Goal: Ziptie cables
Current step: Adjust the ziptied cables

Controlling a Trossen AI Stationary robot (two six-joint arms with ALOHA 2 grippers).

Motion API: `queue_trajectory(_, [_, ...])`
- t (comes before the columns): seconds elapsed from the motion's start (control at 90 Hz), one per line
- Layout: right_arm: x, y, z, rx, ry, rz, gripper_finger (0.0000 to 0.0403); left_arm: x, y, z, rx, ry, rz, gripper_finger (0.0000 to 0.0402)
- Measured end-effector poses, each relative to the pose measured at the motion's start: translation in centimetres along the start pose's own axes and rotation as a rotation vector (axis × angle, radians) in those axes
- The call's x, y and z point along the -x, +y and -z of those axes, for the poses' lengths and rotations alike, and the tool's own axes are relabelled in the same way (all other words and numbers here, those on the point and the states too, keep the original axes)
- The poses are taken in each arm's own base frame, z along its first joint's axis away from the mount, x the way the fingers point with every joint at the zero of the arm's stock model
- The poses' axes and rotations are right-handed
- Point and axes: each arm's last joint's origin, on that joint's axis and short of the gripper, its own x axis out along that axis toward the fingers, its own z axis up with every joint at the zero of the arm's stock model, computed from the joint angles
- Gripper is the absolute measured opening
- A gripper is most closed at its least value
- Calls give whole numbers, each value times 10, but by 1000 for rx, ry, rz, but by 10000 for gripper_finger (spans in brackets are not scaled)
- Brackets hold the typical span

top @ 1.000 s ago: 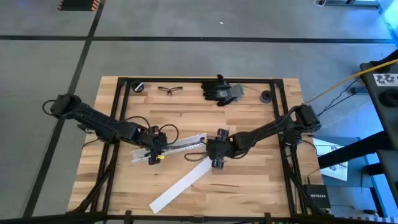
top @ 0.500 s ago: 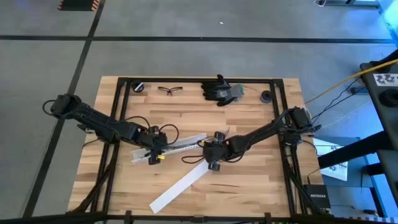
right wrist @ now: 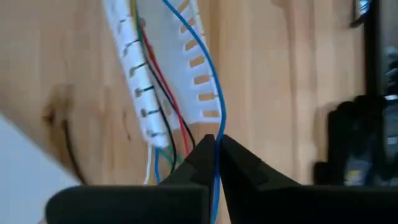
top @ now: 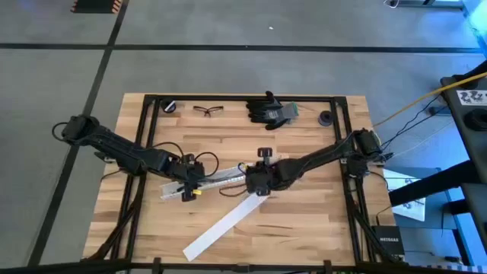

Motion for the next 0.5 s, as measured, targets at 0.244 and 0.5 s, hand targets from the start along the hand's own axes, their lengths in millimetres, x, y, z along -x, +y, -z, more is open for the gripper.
queue_trajectory(0.244, [-29,-2,21,-83,58,-98,3,0,0,0,0,0,0,148])
queue_trajectory(0.5, [-33,-3,27,-184,81,-81,79,0,-1,0,-2,3,8,156])
